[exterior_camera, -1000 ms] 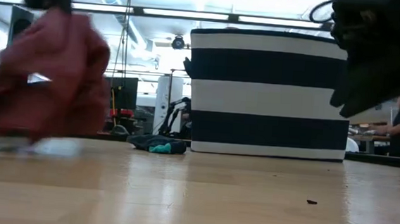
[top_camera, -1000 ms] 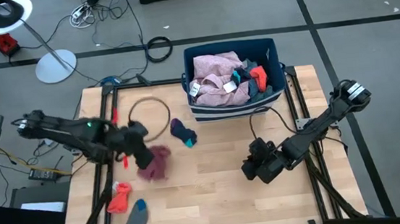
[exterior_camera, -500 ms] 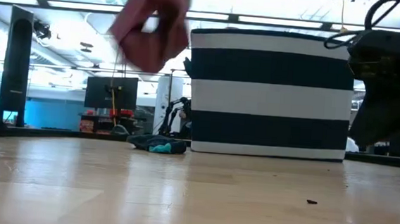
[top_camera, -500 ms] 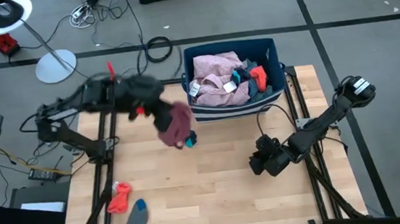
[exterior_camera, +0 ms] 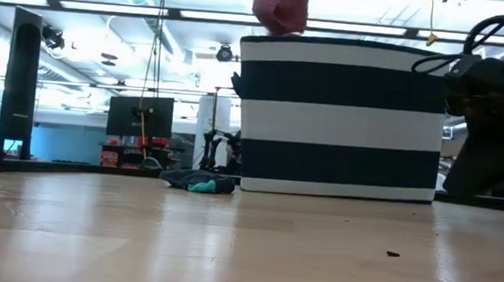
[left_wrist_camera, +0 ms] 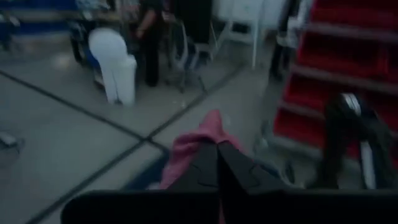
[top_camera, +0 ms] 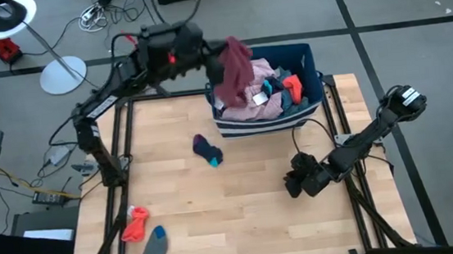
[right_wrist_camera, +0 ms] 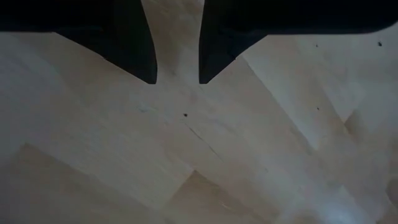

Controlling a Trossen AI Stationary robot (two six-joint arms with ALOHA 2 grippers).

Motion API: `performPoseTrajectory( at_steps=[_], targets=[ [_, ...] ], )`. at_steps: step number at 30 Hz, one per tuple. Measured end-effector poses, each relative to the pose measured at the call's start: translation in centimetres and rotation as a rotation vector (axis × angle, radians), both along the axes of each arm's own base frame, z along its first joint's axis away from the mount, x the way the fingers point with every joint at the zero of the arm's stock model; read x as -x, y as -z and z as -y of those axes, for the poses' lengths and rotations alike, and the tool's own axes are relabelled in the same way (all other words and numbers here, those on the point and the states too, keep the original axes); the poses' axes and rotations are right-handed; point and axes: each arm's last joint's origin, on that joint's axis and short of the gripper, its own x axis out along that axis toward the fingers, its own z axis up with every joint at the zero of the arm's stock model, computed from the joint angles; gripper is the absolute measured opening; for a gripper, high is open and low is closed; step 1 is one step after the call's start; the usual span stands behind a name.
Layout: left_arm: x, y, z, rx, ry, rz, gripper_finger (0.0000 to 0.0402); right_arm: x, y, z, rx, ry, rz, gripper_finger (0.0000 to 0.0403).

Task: Sort clothes
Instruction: Put the pink underwear into the blue bin

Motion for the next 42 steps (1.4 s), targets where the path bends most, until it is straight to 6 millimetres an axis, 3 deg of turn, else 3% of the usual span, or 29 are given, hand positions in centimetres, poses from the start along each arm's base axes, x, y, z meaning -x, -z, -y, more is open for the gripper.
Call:
performPoseTrajectory(
  at_steps=[3, 6, 11, 18, 23, 29, 37, 42],
  targets=[
    [-1.0, 0.5, -2.1, -0.011, -0.048, 0.034, 0.0, -0.2, -0.1, 0.2, 0.005, 0.0, 0.007, 0.0118],
    [-2.5, 2.5, -4.1, 0.017, -0.055, -0.033, 0.0, -0.4, -0.1, 0.4, 0.004, 0.009, 0.015, 0.0119],
    [-5.3, 8.0, -6.3, 0.156, -0.014, -0.28, 0.0, -0.7, -0.2, 0.6, 0.013, 0.003, 0.028, 0.0116],
    [-9.2, 18.1, -8.2, 0.384, 0.038, -0.679, 0.0, -1.0, -0.3, 0.7, 0.013, 0.003, 0.044, 0.0115],
    [-10.6, 21.9, -8.7, 0.433, 0.044, -0.815, 0.0002, -1.1, -0.5, 0.6, 0.001, 0.002, 0.063, 0.0112],
    [-11.9, 22.8, -7.9, 0.307, 0.032, -0.854, 0.0029, -1.3, -0.6, 0.5, -0.029, -0.006, 0.082, 0.0111],
    [-12.5, 19.7, -7.1, 0.207, 0.059, -0.715, 0.0118, -1.4, -0.7, 0.5, -0.049, -0.015, 0.085, 0.011],
    [-11.9, 17.6, -6.3, 0.169, 0.044, -0.672, 0.0146, -1.5, -0.7, 0.4, -0.055, -0.017, 0.086, 0.0108]
  ],
)
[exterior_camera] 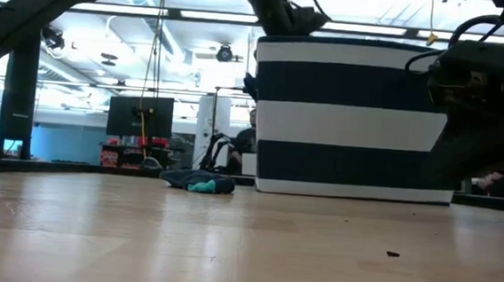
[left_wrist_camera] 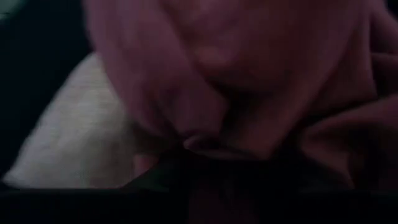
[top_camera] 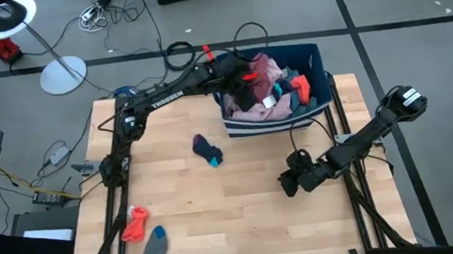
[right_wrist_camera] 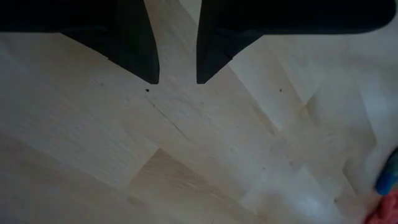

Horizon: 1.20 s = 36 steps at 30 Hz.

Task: Sort clothes
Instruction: Put the pink underwear into the blue bin, then put the dark blue socks into the blue bin

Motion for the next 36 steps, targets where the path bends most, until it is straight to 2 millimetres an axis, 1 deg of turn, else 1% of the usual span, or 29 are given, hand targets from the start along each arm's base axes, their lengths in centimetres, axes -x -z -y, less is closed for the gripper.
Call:
performPoseTrajectory(
  at_steps=[4, 8, 17, 22, 25, 30, 32, 36],
  targets=[
    [0.8, -1.0, 0.3, -0.014, -0.019, -0.005, 0.0148, 0.0, 0.0, 0.0, -0.001, -0.006, 0.0, 0.0107],
    [1.5, -1.7, 1.2, 0.011, -0.014, -0.017, 0.0148, -0.3, -0.2, 0.1, 0.0, -0.013, 0.02, 0.0106],
    [4.6, -6.0, 3.7, -0.015, 0.015, 0.03, 0.0147, -0.8, -0.5, 0.6, 0.029, -0.032, 0.049, 0.0105],
    [7.2, -8.2, 4.9, -0.015, 0.02, 0.025, 0.0147, -1.2, -0.6, 0.9, 0.028, -0.048, 0.058, 0.0105],
    [8.4, -8.9, 5.8, 0.002, 0.021, -0.002, 0.0147, -1.3, -0.7, 1.0, 0.035, -0.051, 0.067, 0.0104],
    [9.9, -9.5, 7.8, 0.024, 0.057, -0.058, 0.0147, -1.7, -0.9, 1.3, 0.037, -0.062, 0.092, 0.0104],
    [10.1, -9.6, 8.8, 0.026, 0.079, -0.066, 0.0147, -1.8, -1.0, 1.4, 0.031, -0.068, 0.096, 0.0104],
    [9.8, -9.7, 10.8, 0.003, 0.106, -0.072, 0.0147, -1.9, -0.9, 1.6, 0.02, -0.071, 0.092, 0.0104]
  ],
)
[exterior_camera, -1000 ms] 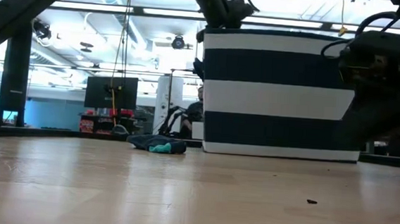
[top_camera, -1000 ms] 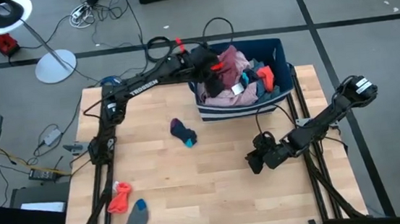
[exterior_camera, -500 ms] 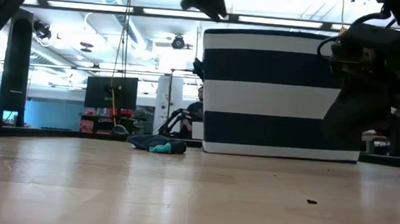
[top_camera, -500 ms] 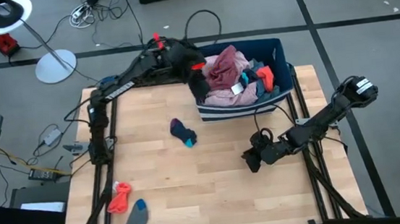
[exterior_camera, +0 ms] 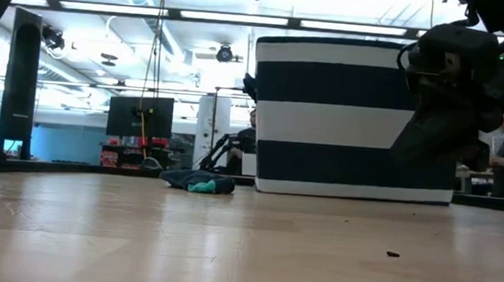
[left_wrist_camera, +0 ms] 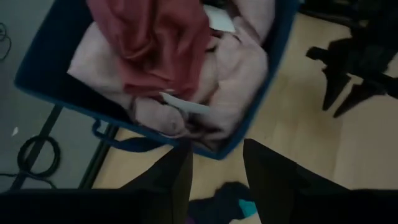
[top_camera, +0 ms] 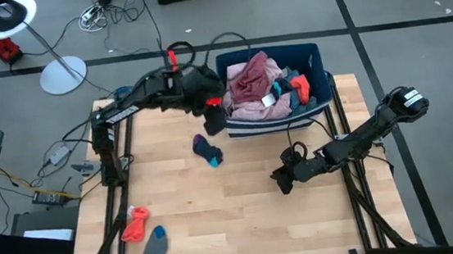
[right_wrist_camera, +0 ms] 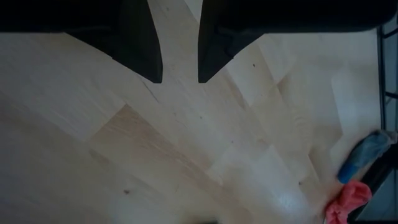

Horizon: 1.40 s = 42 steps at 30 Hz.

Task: Sort clothes
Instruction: Put the dark blue socks into the blue bin

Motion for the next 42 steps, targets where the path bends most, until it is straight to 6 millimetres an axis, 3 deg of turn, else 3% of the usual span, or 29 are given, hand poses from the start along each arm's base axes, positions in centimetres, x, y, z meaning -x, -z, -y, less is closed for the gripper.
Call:
performPoseTrajectory(
  at_steps=[8, 12, 20, 25, 30, 35, 42],
  targets=[
    [0.4, 1.9, 3.5, -0.067, -0.044, -0.126, 0.0147, 0.0, 0.0, 0.0, 0.01, -0.012, 0.0, 0.0103],
    [2.6, 3.8, 5.1, -0.09, -0.122, -0.126, 0.0147, 0.0, 0.0, 0.0, 0.01, -0.012, 0.003, 0.0103],
    [7.0, 11.4, 6.3, -0.009, -0.205, 0.096, 0.0147, -0.2, -0.2, 0.1, 0.015, -0.015, 0.016, 0.0103],
    [7.7, 17.7, 5.6, -0.018, -0.116, 0.015, 0.0147, -0.5, -0.4, 0.3, 0.003, -0.003, 0.049, 0.0103],
    [7.8, 22.4, 3.9, 0.148, -0.013, 0.04, 0.0142, -0.7, -0.6, 0.3, -0.011, 0.002, 0.077, 0.0103],
    [8.1, 24.3, 1.5, 0.156, 0.016, 0.125, 0.0128, -0.8, -0.7, 0.3, -0.048, 0.027, 0.088, 0.0103],
    [8.2, 26.8, -1.8, 0.197, 0.065, 0.064, 0.0125, -0.9, -0.8, 0.4, -0.084, 0.057, 0.104, 0.0102]
  ],
)
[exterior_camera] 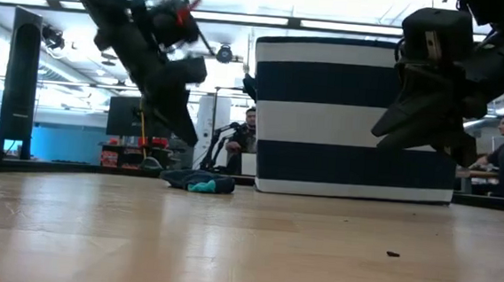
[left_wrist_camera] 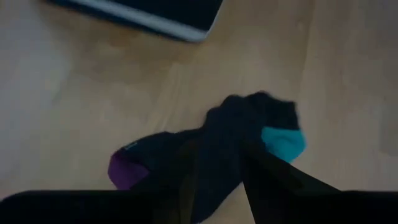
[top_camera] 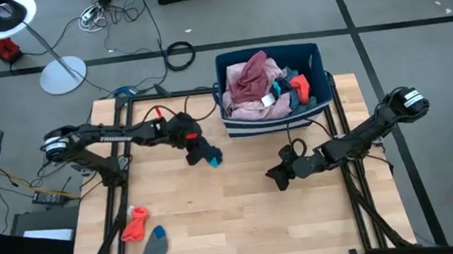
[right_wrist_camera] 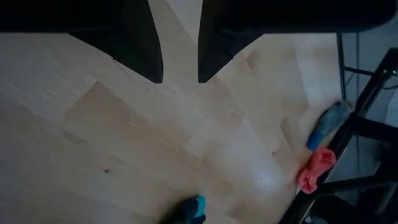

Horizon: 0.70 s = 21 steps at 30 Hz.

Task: Sort clothes
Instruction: Put the dark blue socks into the blue bin

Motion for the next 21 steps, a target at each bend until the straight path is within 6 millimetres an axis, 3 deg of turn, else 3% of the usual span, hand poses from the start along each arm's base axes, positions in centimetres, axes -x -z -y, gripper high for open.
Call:
performPoseTrajectory(
  at_steps=[16, 18, 21],
  targets=[
    [-1.8, 6.0, -0.9, 0.034, 0.124, -0.164, 0.0122, -0.3, -0.1, 0.7, -0.037, 0.054, 0.017, 0.0102],
    [-1.9, 6.0, -0.9, 0.047, 0.103, -0.162, 0.0104, -0.3, -0.1, 0.7, -0.038, 0.054, 0.02, 0.0102],
    [-2.1, 5.4, -0.8, 0.08, 0.058, -0.15, 0.0037, -0.3, -0.2, 0.7, -0.038, 0.053, 0.025, 0.0102]
  ],
)
